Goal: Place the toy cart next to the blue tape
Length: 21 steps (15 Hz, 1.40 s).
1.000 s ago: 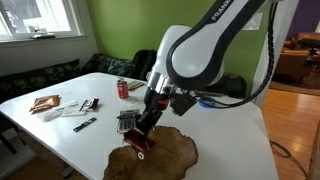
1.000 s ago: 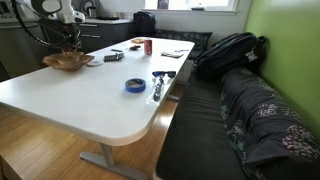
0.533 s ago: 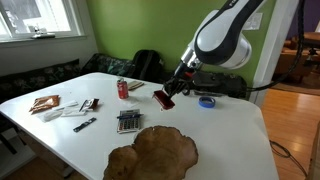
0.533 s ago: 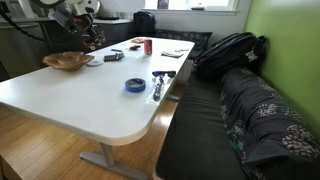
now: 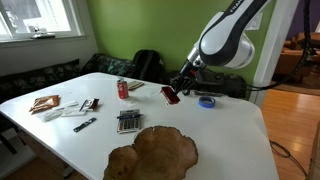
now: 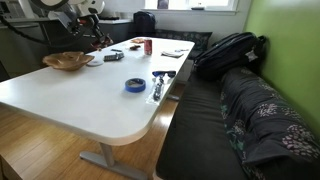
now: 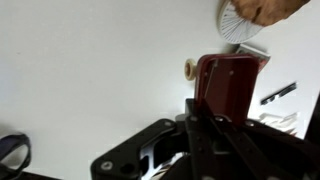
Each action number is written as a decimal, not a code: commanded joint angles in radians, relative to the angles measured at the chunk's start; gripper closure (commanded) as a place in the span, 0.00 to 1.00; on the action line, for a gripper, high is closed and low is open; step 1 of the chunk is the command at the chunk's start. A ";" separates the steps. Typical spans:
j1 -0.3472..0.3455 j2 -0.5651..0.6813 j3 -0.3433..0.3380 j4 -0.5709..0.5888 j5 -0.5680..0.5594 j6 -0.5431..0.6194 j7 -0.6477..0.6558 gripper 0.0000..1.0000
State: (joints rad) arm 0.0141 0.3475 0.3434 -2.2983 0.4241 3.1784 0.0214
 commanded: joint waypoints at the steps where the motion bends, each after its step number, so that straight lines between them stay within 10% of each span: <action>1: 0.111 0.050 -0.272 0.066 -0.090 -0.043 0.127 0.99; 6: 0.350 0.154 -0.651 0.243 -0.278 -0.327 0.426 0.99; 11: 0.292 0.199 -0.546 0.420 -0.317 -0.700 0.644 0.99; 21: 0.210 0.230 -0.480 0.428 -0.298 -0.558 0.785 0.99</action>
State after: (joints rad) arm 0.2843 0.5505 -0.1748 -1.8755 0.1224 2.5785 0.8070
